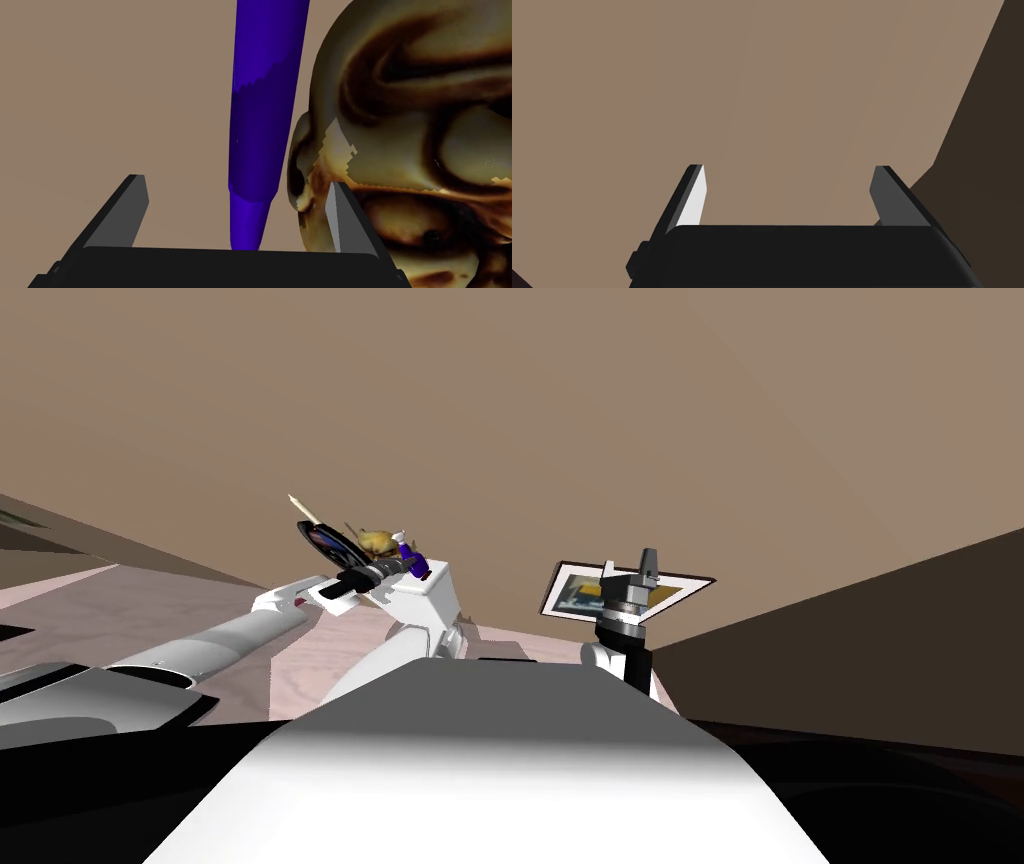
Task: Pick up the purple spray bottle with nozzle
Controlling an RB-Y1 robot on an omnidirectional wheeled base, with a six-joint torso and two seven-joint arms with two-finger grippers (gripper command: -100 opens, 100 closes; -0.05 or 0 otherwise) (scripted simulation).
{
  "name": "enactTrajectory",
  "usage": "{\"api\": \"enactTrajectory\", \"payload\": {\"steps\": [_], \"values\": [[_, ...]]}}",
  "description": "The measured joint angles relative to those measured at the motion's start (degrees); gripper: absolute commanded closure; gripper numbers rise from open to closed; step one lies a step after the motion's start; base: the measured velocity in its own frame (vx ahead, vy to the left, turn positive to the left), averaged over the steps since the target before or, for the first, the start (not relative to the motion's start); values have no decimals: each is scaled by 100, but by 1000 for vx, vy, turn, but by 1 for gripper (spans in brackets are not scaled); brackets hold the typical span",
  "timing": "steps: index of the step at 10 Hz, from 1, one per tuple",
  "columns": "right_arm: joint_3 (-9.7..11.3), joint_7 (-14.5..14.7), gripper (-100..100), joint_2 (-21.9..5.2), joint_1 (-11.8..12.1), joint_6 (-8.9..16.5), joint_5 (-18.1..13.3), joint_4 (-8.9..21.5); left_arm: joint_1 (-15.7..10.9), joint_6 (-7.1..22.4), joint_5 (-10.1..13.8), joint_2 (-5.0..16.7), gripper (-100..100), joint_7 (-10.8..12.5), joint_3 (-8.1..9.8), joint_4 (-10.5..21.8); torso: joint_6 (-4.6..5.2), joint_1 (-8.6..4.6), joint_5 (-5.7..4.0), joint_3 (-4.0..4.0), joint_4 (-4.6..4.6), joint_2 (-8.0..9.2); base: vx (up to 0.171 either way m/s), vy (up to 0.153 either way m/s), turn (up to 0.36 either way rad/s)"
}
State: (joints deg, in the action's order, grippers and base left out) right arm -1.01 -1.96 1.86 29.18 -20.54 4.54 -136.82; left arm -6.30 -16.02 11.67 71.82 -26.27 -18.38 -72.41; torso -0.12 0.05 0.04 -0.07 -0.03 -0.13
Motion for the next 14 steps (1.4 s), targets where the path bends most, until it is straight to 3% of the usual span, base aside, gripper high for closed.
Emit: {"api": "enactTrajectory", "payload": {"steps": [12, 14], "values": [[0, 0, 0, -1, 0, 0, 0, 0, 686, 451, -515, -80, -100, -16, 202, -1907, 5, 10, 3, -20, -8, -32, 117, 12, 182], [0, 0, 0, -1, 1, 0, 0, 0, 898, 561, -585, -56, -100, -15, 312, -2340, 4, 11, 3, -20, -8, -34, 125, -4, 182]]}}
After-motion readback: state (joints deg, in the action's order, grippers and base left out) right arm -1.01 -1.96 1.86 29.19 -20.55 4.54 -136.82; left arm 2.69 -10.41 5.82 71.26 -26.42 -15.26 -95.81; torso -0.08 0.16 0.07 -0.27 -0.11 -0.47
